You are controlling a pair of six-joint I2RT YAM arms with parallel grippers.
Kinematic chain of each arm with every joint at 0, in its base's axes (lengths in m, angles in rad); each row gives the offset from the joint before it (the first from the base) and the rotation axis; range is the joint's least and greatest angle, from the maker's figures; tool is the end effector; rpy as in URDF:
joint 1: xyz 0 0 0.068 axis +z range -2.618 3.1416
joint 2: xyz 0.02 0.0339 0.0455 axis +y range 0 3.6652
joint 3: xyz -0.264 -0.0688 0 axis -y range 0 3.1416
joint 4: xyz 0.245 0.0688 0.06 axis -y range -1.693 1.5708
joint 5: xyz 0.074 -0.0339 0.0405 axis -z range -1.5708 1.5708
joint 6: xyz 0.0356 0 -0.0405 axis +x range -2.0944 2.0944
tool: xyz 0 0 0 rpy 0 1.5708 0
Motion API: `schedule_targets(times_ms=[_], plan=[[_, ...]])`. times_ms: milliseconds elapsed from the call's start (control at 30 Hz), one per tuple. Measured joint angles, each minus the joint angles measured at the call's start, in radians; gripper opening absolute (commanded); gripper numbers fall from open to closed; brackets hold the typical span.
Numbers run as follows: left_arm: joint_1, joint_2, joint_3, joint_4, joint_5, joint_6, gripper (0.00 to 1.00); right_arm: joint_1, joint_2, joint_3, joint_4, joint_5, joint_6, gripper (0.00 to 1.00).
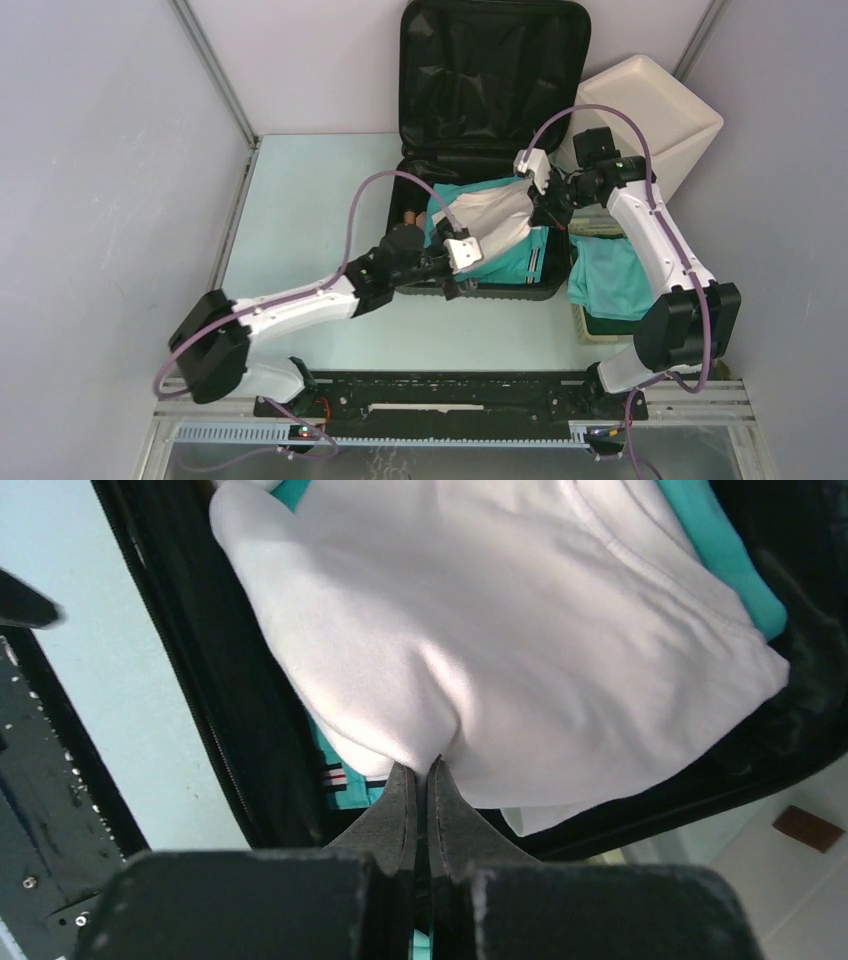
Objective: Open, take out, and arrange the luggage
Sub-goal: Pick up the clothes from the opened luggage, then pass from the right arm to the left
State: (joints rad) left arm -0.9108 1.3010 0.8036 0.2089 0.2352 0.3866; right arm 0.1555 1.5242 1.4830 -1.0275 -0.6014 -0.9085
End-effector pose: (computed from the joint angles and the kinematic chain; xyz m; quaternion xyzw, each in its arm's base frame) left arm 0.1760 -0.2403 0.2729 0.5368 0.5918 -0.2447 0.5493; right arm 0.2979 0.0671 0.3365 -0.5327 0.7600 0.1796 0.3261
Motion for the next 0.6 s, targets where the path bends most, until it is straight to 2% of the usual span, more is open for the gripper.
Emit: schedule_targets(times_ms=[267,500,600], plan=[[-0.010,0.246,0.128,0.118,-0.076,0.070,1.00,-0.024,0.000,-0.040,0.004,-0.066,0.019,0.00],[-0.010,0.384,0.195,0.156,-0.085,0.076,1.00,-0.045,0.000,-0.056,0.010,-0.115,0.031,0.00],[-0.010,0.434,0.222,0.160,-0.085,0.074,0.93,-0.051,0.000,-0.056,0.014,-0.133,0.036,0.00]])
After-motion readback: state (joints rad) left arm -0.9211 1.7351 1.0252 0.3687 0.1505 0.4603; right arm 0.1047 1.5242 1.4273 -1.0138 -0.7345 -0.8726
